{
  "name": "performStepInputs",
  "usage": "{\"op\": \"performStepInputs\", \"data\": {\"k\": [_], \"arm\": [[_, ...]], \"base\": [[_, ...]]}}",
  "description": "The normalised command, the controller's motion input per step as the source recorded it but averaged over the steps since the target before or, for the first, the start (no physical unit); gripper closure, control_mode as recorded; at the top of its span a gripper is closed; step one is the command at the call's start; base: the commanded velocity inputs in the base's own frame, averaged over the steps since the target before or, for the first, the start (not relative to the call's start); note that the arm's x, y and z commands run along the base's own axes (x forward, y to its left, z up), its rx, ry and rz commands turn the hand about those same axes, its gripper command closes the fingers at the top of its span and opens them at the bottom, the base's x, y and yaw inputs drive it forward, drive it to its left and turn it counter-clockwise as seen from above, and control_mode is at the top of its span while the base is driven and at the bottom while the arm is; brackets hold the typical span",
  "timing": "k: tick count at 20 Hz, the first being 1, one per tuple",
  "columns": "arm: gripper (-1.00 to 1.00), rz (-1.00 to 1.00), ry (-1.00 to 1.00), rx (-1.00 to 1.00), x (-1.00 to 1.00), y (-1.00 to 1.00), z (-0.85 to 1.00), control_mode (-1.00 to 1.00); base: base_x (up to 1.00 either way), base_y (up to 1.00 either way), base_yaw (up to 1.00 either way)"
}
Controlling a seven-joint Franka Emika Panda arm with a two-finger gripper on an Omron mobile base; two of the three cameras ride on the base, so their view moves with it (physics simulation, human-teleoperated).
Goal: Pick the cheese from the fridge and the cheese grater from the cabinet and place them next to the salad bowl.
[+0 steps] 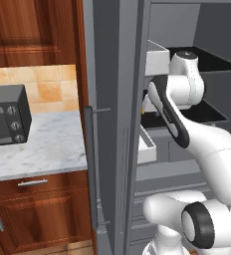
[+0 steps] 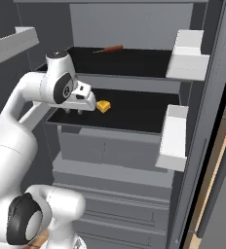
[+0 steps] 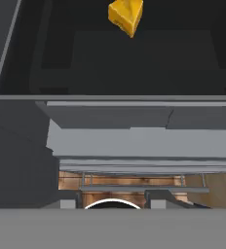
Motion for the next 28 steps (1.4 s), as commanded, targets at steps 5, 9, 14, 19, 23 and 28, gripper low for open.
{"op": "performStepInputs", "data": {"k": [5, 9, 14, 19, 23, 28], "arm": [[-1.0, 0.0, 0.02, 0.0, 0.01, -0.15, -0.03, -1.0], [-1.0, 0.08, -0.01, 0.0, 0.0, -0.35, 0.0, -1.0], [-1.0, 0.07, -0.06, -0.03, 0.0, -0.09, -0.01, -1.0], [-1.0, 0.05, -0.26, -0.08, 0.0, 0.0, -0.11, -1.0], [-1.0, 0.0, -0.04, 0.0, 0.15, 0.0, -0.18, -1.0], [-1.0, 0.0, 0.0, 0.0, 0.35, 0.0, -0.16, -1.0]], "base": [[0.0, 0.0, 0.0], [0.0, 0.0, 0.0], [0.0, 0.0, 0.0], [0.0, 0.0, 0.0], [0.0, 0.0, 0.0], [0.0, 0.0, 0.0]]}}
